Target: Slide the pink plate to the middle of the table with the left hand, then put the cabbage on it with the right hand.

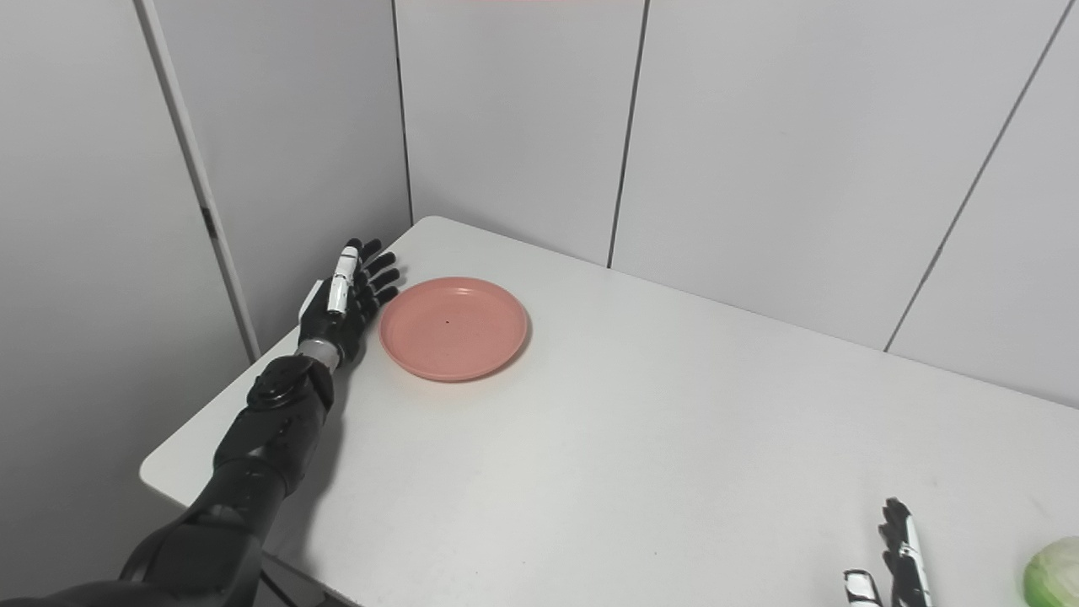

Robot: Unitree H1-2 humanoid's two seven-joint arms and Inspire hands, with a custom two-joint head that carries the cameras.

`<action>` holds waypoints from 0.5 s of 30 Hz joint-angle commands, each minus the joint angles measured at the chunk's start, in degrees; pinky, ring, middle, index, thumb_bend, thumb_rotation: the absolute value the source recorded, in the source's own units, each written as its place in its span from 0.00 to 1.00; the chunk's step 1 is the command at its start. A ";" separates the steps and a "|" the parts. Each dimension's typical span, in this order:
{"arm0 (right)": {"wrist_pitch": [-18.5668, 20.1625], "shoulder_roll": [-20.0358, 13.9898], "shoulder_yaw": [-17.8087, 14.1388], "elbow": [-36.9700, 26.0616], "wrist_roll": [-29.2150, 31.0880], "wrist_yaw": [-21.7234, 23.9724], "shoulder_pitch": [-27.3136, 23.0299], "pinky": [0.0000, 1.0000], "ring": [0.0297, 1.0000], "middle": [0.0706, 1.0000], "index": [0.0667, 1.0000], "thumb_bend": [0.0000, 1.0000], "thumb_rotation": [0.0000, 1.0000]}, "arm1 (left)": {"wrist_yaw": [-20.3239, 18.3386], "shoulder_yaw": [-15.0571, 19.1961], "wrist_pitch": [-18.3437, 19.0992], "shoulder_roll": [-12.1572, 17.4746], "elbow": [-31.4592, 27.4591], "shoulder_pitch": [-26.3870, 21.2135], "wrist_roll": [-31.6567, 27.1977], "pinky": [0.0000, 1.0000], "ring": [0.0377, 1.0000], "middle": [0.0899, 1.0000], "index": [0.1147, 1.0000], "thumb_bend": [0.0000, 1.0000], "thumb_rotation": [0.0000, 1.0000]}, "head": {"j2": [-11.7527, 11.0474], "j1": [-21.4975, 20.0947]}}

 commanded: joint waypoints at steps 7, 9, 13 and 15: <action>0.15 -0.82 -0.39 0.38 -0.52 -0.32 0.86 1.00 1.00 1.00 1.00 0.35 1.00 | -1.49 -1.58 2.99 -3.35 2.84 -1.84 -0.83 0.90 0.90 0.90 0.89 0.42 1.00 | 0.60 -1.01; -0.55 -0.89 -0.31 0.52 -0.95 -0.50 0.82 1.00 1.00 1.00 1.00 0.34 1.00 | -1.33 -1.79 3.29 -3.92 2.64 -2.04 -0.52 0.91 0.90 0.90 0.89 0.41 1.00 | 0.74 -1.30; -1.50 -0.78 -0.34 0.92 -1.70 -0.96 0.72 1.00 1.00 1.00 0.99 0.33 1.00 | -1.56 -3.03 4.03 -4.85 2.47 -2.31 0.38 0.91 0.90 0.90 0.89 0.41 1.00 | 0.98 -2.14; -1.65 -0.79 -0.25 0.92 -2.34 -1.15 0.65 1.00 1.00 0.99 0.99 0.33 1.00 | -1.94 -3.53 4.42 -5.40 2.29 -2.36 0.17 0.92 0.90 0.91 0.90 0.41 1.00 | 1.10 -2.76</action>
